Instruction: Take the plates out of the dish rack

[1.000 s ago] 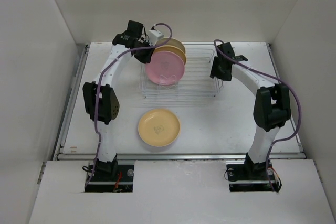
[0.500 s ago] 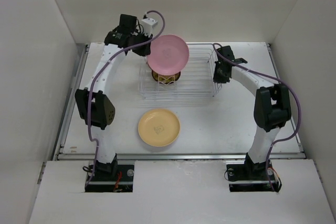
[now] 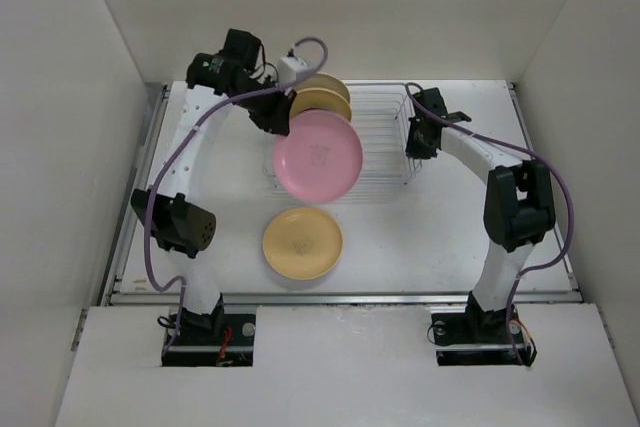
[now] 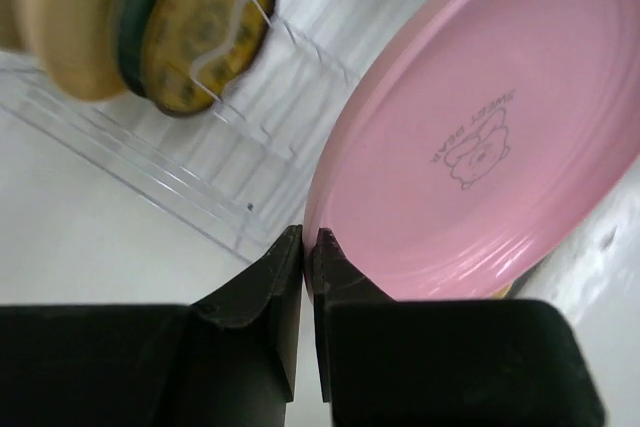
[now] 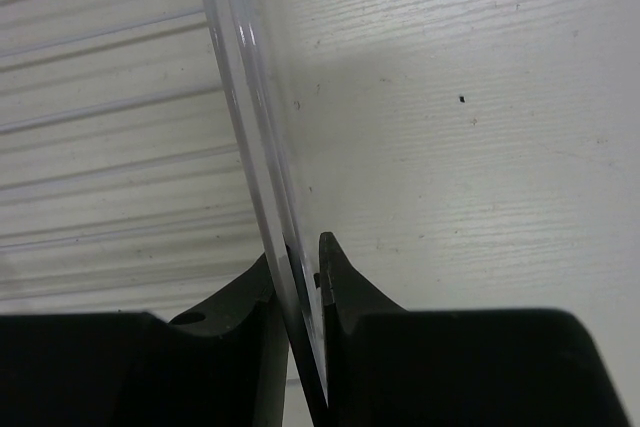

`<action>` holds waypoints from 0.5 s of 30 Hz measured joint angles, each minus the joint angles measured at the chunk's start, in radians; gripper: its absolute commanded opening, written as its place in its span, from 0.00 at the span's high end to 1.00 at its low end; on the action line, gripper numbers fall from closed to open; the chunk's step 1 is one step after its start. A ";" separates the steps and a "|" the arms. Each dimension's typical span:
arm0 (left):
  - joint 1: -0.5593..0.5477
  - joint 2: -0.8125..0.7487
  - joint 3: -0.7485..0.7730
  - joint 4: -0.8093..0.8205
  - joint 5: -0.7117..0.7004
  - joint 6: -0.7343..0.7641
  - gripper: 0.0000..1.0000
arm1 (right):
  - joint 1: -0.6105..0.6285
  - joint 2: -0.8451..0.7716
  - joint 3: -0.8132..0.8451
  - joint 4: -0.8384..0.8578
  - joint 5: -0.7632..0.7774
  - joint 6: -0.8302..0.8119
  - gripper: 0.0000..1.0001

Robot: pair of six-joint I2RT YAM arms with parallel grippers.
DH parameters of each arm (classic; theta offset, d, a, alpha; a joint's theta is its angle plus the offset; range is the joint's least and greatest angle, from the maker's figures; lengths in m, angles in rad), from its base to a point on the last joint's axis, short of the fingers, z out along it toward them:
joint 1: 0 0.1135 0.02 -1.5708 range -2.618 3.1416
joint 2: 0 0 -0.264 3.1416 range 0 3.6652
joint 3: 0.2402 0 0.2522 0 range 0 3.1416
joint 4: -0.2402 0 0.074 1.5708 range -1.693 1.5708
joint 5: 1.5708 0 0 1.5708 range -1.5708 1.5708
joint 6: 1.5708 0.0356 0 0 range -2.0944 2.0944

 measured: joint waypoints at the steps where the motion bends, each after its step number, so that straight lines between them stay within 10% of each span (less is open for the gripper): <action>1: -0.017 -0.005 -0.055 -0.001 -0.011 0.041 1.00 | 0.000 -0.001 -0.001 0.001 0.000 0.000 0.87; 15: -0.143 0.079 -0.482 -0.095 -0.152 0.281 0.89 | 0.000 -0.005 -0.012 0.012 0.000 -0.007 0.82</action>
